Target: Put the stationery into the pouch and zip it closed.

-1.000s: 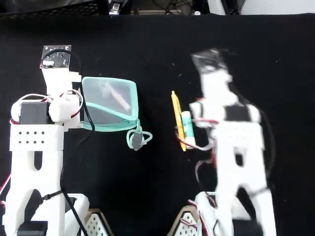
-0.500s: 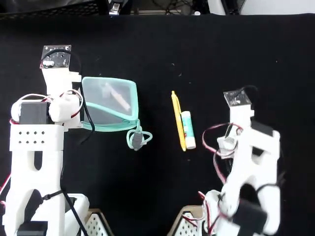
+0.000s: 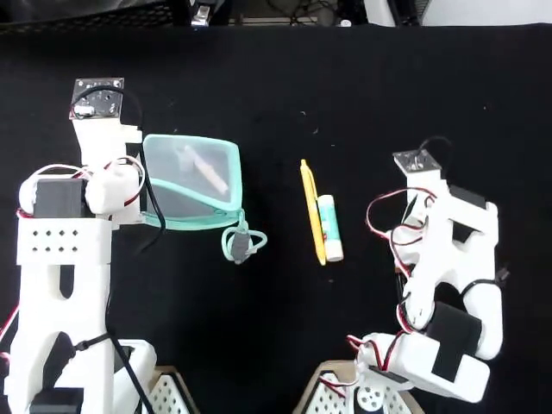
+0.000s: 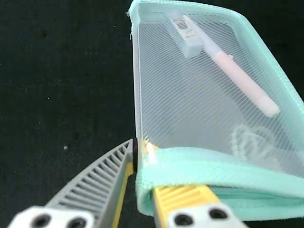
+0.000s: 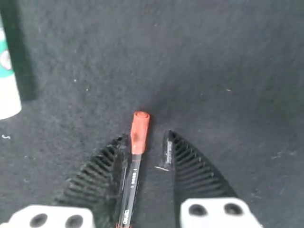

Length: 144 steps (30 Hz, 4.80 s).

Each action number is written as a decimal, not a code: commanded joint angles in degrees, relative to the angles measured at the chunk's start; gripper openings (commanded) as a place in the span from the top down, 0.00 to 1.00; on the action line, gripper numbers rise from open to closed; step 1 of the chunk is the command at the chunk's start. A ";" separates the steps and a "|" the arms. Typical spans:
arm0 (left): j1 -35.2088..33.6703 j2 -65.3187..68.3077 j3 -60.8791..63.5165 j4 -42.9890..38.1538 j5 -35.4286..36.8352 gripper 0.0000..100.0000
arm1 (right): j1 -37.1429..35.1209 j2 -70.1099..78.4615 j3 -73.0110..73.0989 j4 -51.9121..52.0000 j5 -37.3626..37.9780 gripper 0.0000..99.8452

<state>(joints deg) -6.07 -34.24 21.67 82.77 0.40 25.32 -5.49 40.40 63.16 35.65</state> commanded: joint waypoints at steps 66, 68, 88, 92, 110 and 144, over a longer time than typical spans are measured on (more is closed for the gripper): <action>-0.22 0.09 -0.04 -0.88 -0.53 0.97 | -55.74 -65.71 -0.31 -10.99 -34.20 0.99; -0.22 0.09 0.31 -1.05 -0.53 0.97 | -58.73 -68.09 1.45 -13.89 -33.85 0.99; -0.22 0.09 0.48 -1.14 -0.53 0.97 | -67.69 -72.48 18.07 -42.64 -34.29 0.99; -0.22 0.09 0.48 -1.14 -0.53 0.97 | -68.22 -72.40 17.01 -44.40 -34.29 0.99; -0.31 0.09 0.57 -1.14 -0.53 0.97 | -71.38 -56.75 17.01 -50.37 -33.93 0.99; -0.22 0.09 0.48 -1.14 -0.53 0.97 | -74.11 -70.90 34.15 -38.59 -22.95 0.83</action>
<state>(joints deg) -6.07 -34.15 22.64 82.33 0.31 -48.44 -76.09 74.86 24.40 14.64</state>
